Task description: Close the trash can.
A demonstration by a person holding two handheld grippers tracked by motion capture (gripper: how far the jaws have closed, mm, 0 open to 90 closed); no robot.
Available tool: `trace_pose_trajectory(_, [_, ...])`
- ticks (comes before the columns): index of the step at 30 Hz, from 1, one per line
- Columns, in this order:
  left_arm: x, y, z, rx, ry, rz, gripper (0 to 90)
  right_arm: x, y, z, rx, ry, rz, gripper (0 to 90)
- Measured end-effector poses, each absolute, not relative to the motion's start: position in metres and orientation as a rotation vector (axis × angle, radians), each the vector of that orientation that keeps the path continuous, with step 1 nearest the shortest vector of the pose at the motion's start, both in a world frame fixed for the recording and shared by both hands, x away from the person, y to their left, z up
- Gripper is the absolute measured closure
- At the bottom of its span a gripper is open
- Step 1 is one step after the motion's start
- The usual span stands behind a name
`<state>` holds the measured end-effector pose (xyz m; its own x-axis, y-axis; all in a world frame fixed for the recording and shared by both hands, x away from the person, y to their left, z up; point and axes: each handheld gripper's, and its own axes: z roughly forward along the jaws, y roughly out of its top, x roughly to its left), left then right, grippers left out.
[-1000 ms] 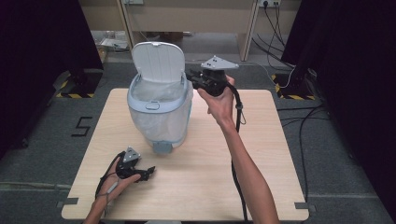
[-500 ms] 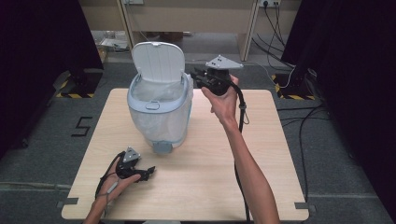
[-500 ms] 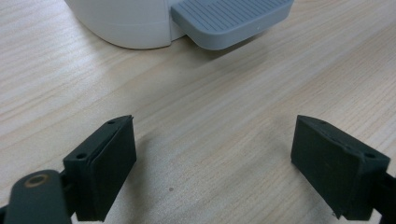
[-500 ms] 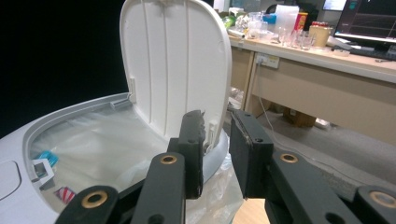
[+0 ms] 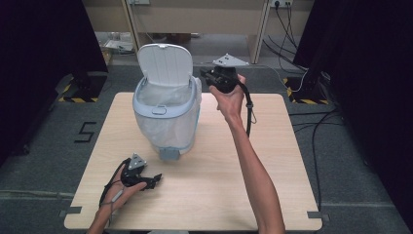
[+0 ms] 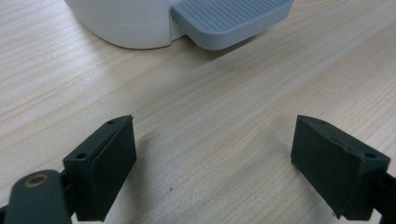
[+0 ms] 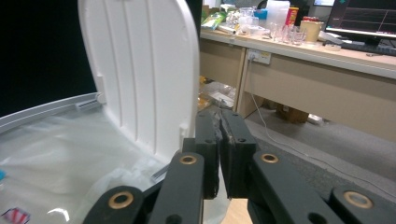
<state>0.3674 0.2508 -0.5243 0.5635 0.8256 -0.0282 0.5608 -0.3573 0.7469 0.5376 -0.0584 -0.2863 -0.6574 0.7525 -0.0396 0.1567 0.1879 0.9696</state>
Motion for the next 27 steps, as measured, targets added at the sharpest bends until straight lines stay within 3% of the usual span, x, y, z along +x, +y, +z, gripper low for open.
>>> trace_pose_trajectory(27, [0.367,0.251,-0.524,2.064,1.106,0.462,13.0,0.571,-0.033,-0.285,0.847,1.968,1.542,88.8])
